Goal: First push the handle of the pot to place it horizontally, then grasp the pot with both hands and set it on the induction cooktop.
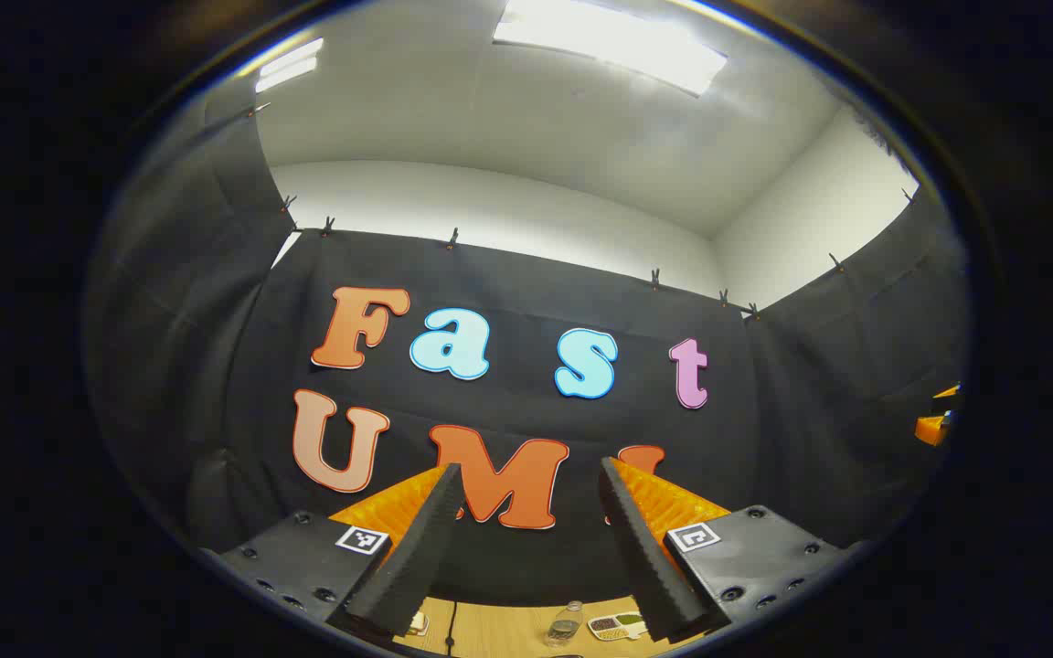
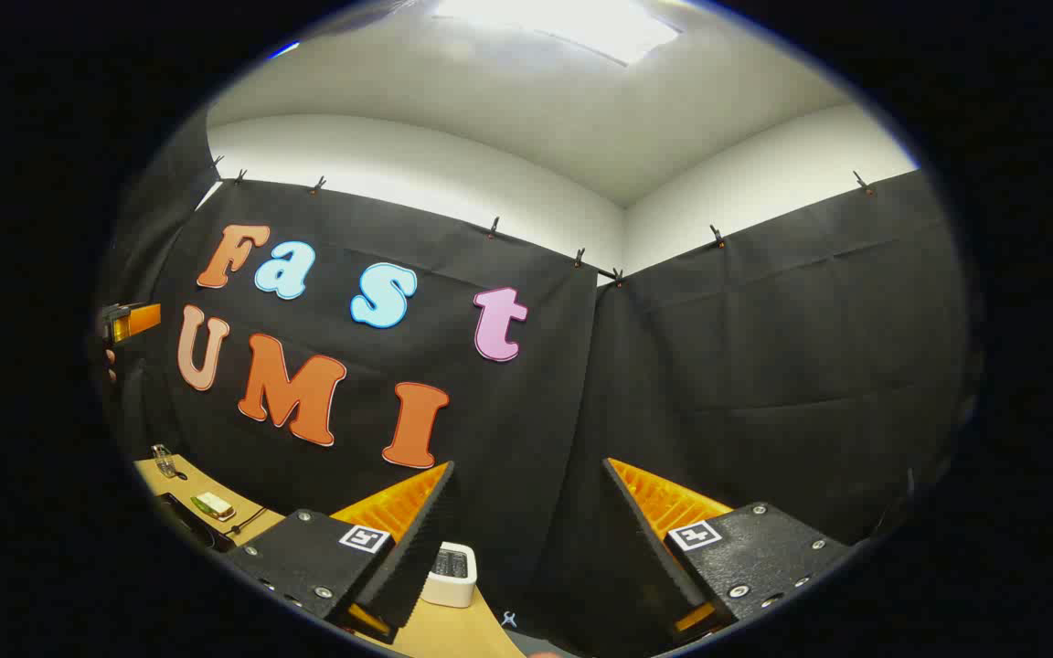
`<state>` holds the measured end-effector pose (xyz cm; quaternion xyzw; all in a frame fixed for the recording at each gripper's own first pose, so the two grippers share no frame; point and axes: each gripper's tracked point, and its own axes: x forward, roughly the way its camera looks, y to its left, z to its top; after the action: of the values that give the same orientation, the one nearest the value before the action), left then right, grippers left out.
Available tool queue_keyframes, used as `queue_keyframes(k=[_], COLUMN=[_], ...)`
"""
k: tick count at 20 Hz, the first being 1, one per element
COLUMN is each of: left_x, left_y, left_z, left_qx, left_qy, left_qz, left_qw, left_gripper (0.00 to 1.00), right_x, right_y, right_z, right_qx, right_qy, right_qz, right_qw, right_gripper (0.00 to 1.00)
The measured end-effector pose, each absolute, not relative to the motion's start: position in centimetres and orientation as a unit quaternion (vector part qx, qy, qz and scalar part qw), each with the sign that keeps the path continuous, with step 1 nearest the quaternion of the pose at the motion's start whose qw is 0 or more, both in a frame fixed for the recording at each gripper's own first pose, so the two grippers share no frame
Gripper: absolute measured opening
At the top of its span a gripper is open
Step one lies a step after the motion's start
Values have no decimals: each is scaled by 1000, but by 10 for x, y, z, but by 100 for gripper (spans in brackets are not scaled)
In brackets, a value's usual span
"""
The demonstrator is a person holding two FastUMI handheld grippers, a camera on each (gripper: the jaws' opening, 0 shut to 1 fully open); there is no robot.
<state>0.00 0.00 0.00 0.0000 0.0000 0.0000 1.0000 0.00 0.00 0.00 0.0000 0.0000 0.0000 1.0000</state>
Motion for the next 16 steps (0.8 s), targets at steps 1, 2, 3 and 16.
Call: queue_keyframes(k=[1,2,3,16], left_x=[0,-1,-1,-6], left_y=[1,1,1,-4], left_z=[0,0,1,19], left_qx=[1,1,1,6], left_qy=[1,2,2,-16], left_qz=[1,2,2,-5], left_qw=[1000,1000,1000,1000], left_gripper=[95,95,96,95], right_x=[-1,-2,-3,-10], right_y=[-1,-3,-3,-4], right_z=[0,0,0,-3], right_qx=[0,-1,-2,2], right_qy=[0,-1,0,3], right_qz=[-1,-3,-5,-6], right_qw=[1000,1000,1000,1000], right_gripper=[95,97,95,95])
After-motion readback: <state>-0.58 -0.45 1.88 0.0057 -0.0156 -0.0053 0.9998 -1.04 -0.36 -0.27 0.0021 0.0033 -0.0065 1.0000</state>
